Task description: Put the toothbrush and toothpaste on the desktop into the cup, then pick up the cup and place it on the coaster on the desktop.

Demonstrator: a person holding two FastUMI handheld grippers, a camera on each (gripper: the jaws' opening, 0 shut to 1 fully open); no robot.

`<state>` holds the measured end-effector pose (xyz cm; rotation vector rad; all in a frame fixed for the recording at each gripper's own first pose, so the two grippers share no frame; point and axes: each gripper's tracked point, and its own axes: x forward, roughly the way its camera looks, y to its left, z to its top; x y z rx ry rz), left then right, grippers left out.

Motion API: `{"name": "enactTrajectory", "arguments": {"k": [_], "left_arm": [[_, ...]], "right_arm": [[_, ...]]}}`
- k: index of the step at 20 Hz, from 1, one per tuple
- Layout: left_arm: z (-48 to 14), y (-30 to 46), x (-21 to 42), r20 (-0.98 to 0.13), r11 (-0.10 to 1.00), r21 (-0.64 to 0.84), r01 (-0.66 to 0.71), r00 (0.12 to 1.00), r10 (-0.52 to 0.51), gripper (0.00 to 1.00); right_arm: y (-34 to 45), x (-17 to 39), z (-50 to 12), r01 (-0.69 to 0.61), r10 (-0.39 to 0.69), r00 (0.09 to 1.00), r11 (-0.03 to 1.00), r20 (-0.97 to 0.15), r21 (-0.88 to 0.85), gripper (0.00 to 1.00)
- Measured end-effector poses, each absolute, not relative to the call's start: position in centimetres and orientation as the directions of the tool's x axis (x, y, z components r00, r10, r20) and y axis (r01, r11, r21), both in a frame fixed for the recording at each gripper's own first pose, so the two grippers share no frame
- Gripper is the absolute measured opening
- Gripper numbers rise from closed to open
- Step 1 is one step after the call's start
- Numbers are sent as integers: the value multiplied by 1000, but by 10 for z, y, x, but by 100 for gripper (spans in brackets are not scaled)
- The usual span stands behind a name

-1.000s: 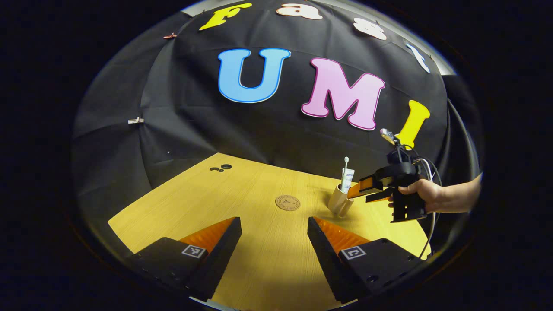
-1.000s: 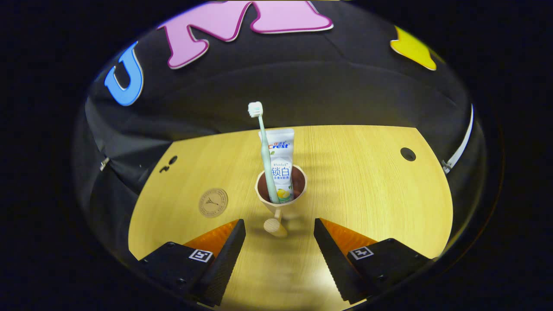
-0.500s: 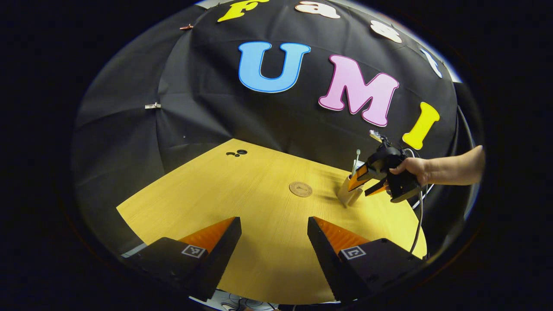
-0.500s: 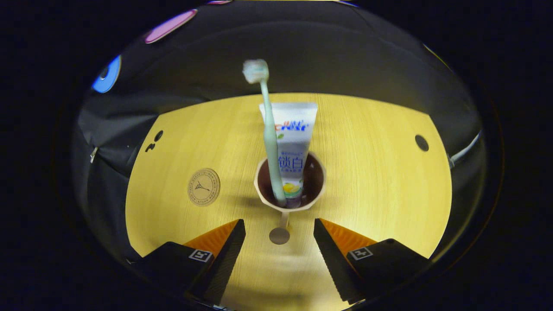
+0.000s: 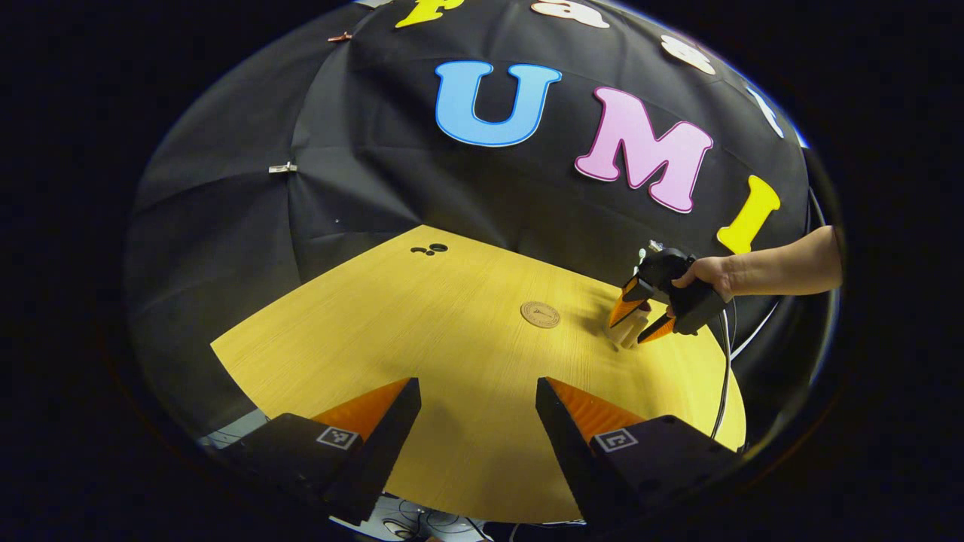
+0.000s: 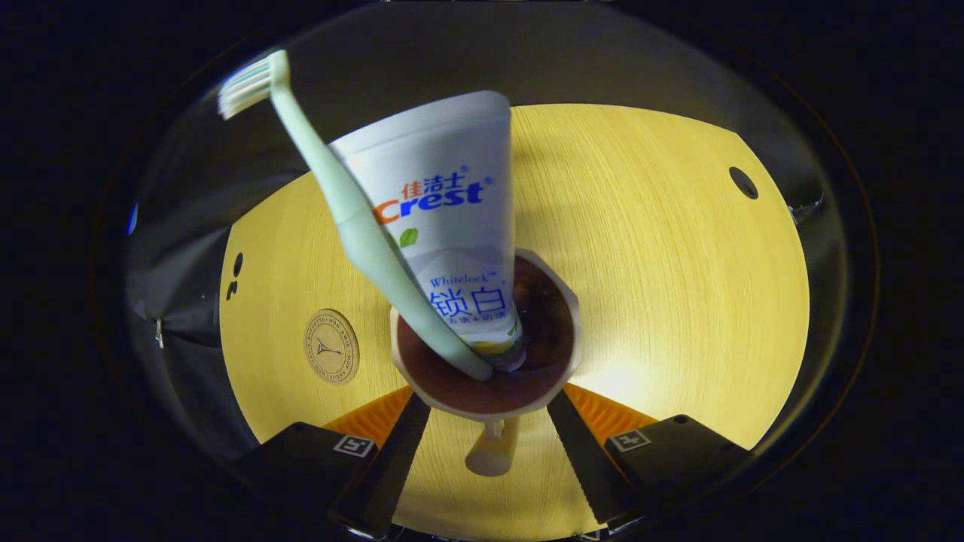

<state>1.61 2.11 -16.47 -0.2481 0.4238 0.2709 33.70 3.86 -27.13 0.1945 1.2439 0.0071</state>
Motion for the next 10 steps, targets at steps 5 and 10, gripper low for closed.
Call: {"name": "enactTrajectory", "arguments": {"k": [5, 10], "left_arm": [[-172, 23, 12, -456, 930, -188, -317, 866, 203, 98], [-178, 18, 12, -466, 936, -180, -302, 864, 190, 98]], "right_arm": [[34, 340, -278, 84, 79, 323, 990, -943, 112, 78], [25, 345, -280, 62, 48, 353, 995, -934, 75, 62]]}}
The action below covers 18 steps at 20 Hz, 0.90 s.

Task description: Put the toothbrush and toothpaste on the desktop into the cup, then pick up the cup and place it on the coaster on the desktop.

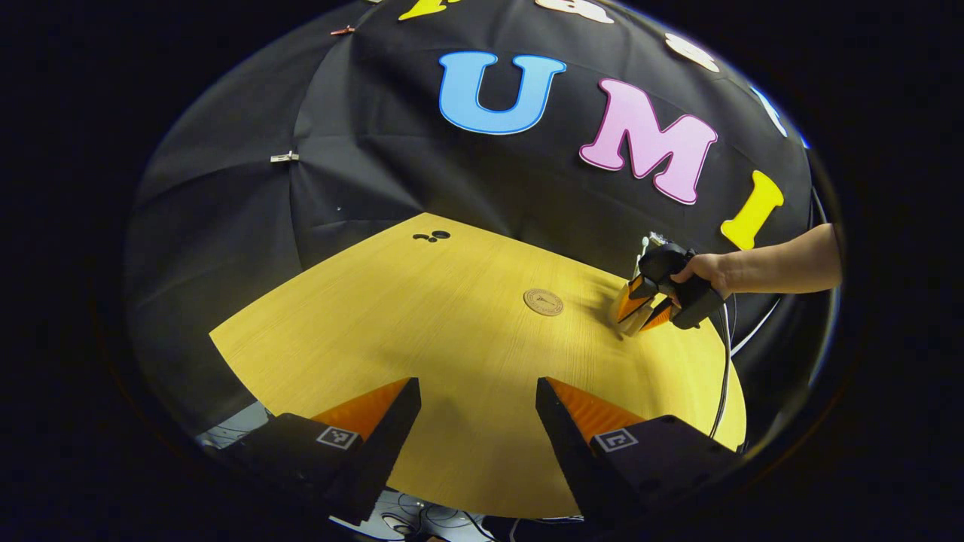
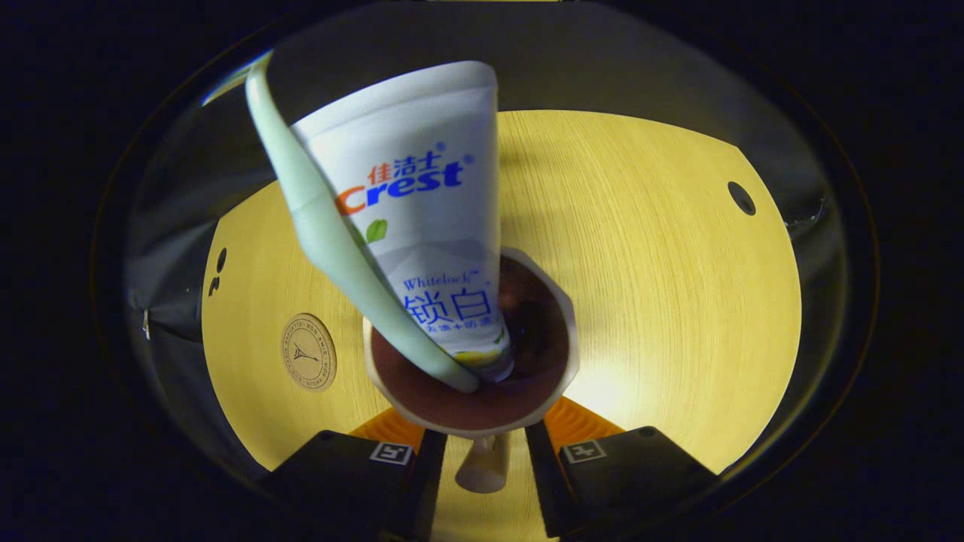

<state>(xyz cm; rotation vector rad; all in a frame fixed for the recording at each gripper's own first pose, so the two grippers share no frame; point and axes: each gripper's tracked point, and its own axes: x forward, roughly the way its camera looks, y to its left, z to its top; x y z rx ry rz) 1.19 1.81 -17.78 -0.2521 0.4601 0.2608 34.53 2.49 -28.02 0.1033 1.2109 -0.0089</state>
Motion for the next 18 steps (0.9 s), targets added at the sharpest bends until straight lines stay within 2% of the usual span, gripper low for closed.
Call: {"name": "enactTrajectory", "arguments": {"k": [1, 4, 5, 6, 8, 13, 18], "left_arm": [[-180, 17, 13, -470, 938, -178, -299, 863, 186, 98], [-184, 13, 12, -485, 942, -173, -287, 857, 172, 98], [-185, 12, 12, -489, 944, -170, -282, 856, 167, 98], [-187, 10, 12, -493, 946, -167, -278, 855, 164, 98], [-190, 9, 10, -499, 949, -162, -270, 852, 158, 98], [-195, 7, 8, -510, 954, -158, -255, 848, 142, 98], [-194, 8, 1, -507, 953, -161, -257, 850, 143, 98]], "right_arm": [[22, 348, -280, 47, 40, 370, 997, -928, 62, 49], [21, 345, -280, -36, 28, 389, 999, -921, 15, 26], [20, 344, -280, -64, 23, 401, 998, -916, -3, 38], [19, 344, -280, -101, 15, 417, 994, -909, -30, 30], [17, 344, -278, -174, 3, 449, 981, -893, -84, 30], [29, 347, -260, -258, 34, 514, 959, -857, -117, 29], [59, 341, -248, -332, 75, 528, 935, -846, -124, 29]]}}
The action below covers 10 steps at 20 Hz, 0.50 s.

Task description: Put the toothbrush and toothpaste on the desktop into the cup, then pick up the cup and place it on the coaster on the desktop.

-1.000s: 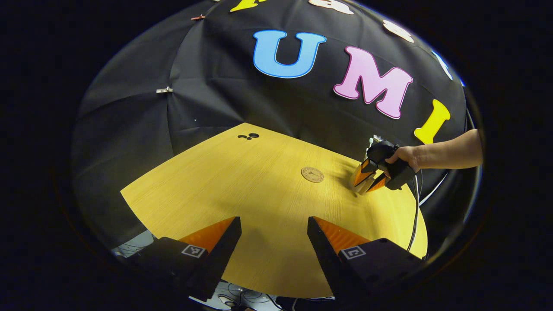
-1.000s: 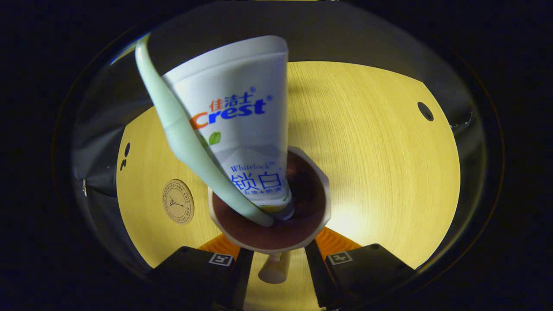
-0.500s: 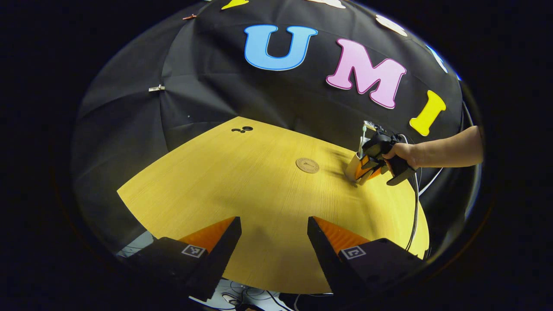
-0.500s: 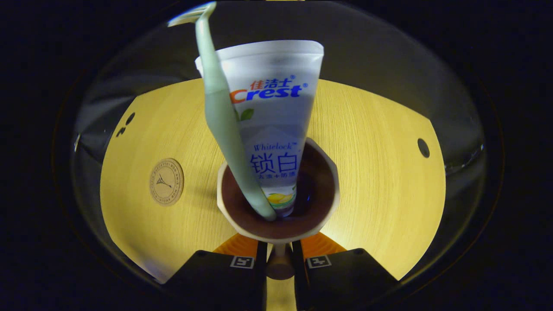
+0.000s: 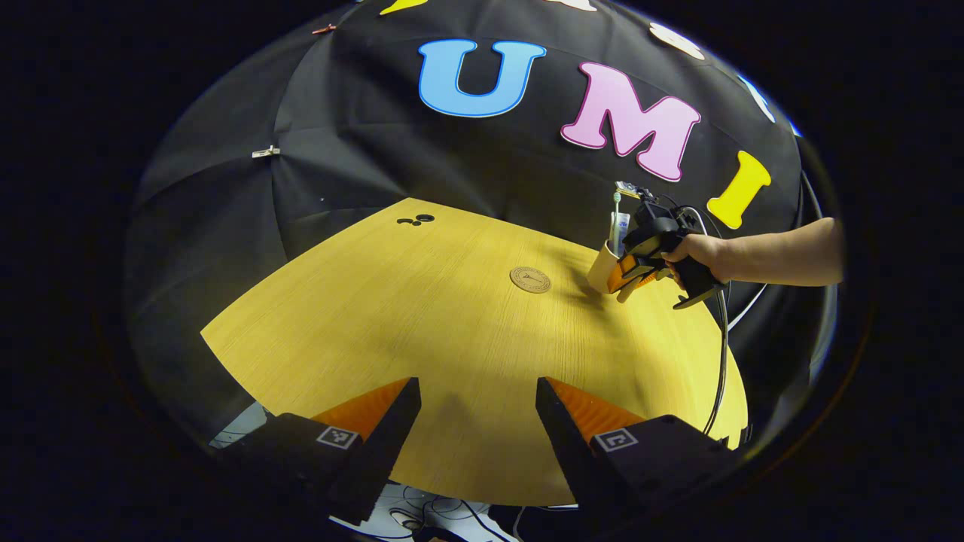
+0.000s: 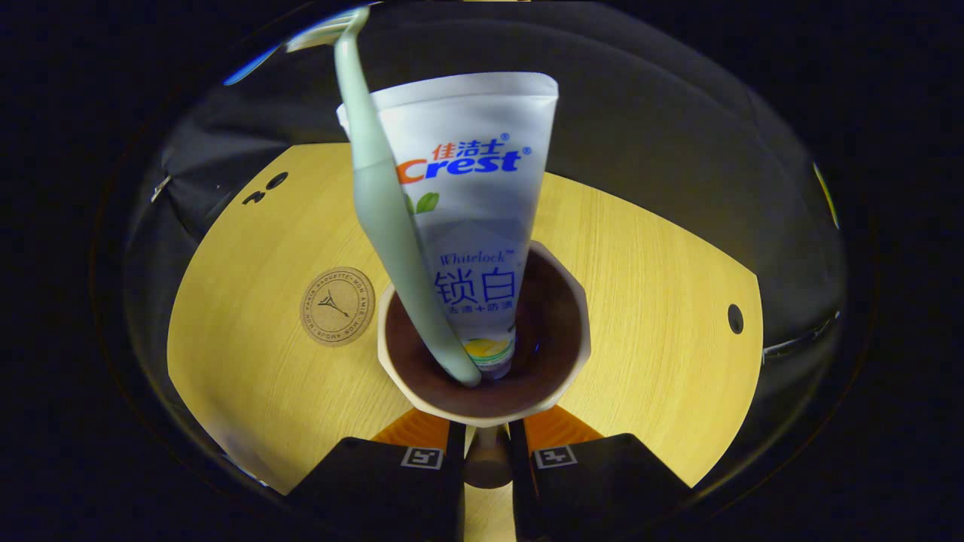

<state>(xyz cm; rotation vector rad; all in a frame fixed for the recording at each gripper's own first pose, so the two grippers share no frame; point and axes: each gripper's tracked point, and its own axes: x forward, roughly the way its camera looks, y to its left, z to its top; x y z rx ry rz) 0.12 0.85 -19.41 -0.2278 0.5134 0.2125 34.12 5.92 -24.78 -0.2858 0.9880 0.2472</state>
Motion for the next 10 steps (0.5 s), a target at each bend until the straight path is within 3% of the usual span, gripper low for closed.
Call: {"name": "enactTrajectory", "arguments": {"k": [10], "left_arm": [[-218, 10, -17, -547, 939, -176, -296, 822, 157, 98]], "right_arm": [[168, 335, -245, -464, 179, 496, 882, -850, -85, 29]]}}
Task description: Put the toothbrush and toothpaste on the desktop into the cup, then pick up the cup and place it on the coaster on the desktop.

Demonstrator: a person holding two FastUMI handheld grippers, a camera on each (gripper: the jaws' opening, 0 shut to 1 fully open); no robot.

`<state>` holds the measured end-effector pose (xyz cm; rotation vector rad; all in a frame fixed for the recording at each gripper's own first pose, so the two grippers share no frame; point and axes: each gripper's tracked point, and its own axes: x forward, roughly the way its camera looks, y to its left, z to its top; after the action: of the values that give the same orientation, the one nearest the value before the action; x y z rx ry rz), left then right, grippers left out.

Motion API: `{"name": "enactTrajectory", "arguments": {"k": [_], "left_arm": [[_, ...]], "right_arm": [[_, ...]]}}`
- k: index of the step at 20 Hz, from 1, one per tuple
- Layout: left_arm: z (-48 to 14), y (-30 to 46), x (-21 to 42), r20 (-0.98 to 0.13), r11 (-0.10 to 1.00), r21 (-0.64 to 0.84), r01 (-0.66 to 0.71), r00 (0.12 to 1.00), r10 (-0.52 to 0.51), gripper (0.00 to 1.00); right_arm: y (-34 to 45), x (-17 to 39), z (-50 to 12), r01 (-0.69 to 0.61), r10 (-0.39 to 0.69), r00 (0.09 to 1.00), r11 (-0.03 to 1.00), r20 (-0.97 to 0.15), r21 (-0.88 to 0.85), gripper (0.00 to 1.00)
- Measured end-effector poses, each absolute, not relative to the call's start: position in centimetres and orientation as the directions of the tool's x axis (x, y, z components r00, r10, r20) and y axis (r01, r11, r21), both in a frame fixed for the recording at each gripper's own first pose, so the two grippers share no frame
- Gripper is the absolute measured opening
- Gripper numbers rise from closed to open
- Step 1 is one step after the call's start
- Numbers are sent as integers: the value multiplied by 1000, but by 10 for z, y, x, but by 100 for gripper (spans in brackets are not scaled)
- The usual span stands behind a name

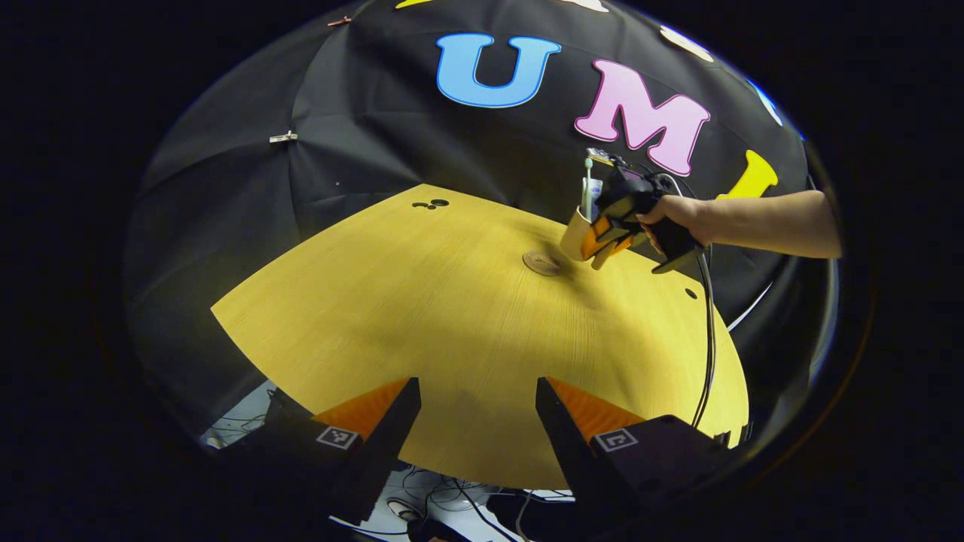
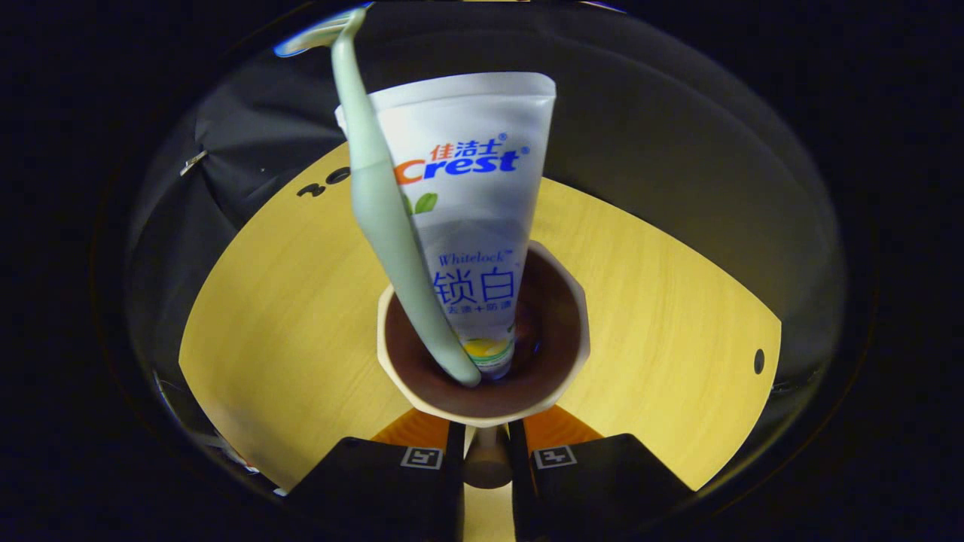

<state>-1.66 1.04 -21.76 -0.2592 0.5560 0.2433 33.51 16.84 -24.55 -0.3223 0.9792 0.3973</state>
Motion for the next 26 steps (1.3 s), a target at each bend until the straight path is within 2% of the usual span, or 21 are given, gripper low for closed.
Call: {"name": "enactTrajectory", "arguments": {"k": [7, 15, 16, 17, 18, 19, 20, 21, 23, 24, 25, 26], "left_arm": [[-220, 29, -30, -557, 925, -171, -340, 807, 194, 98], [-227, 41, -39, -576, 917, -152, -369, 787, 221, 98], [-227, 40, -38, -576, 918, -153, -367, 787, 219, 97], [-227, 39, -37, -578, 920, -154, -362, 788, 213, 97], [-226, 38, -37, -577, 922, -151, -357, 789, 211, 97], [-226, 38, -36, -577, 923, -145, -356, 789, 213, 97], [-225, 37, -36, -576, 924, -144, -354, 790, 212, 97], [-224, 36, -35, -574, 925, -145, -351, 792, 210, 97], [-220, 35, -33, -568, 927, -145, -345, 796, 207, 97], [-217, 34, -30, -565, 929, -144, -340, 799, 205, 97], [-215, 33, -29, -562, 931, -142, -336, 802, 204, 97], [-211, 33, -27, -555, 934, -139, -329, 807, 202, 97]], "right_arm": [[211, 327, -276, -513, 177, 445, 854, -878, -88, 29], [210, 329, -285, -505, 172, 419, 860, -891, -71, 29], [210, 327, -285, -509, 177, 416, 858, -892, -67, 23], [209, 327, -284, -506, 176, 415, 860, -893, -66, 34], [210, 327, -282, -500, 174, 416, 864, -892, -65, 25], [211, 327, -280, -499, 182, 424, 864, -887, -61, 25], [215, 331, -277, -495, 189, 442, 866, -877, -63, 34], [220, 332, -277, -491, 196, 441, 870, -876, -53, 27], [219, 331, -270, -489, 204, 451, 871, -869, -49, 53], [217, 329, -264, -490, 209, 463, 870, -861, -52, 55], [215, 326, -256, -490, 217, 478, 870, -851, -54, 64], [212, 322, -248, -489, 226, 491, 871, -841, -51, 83]]}}
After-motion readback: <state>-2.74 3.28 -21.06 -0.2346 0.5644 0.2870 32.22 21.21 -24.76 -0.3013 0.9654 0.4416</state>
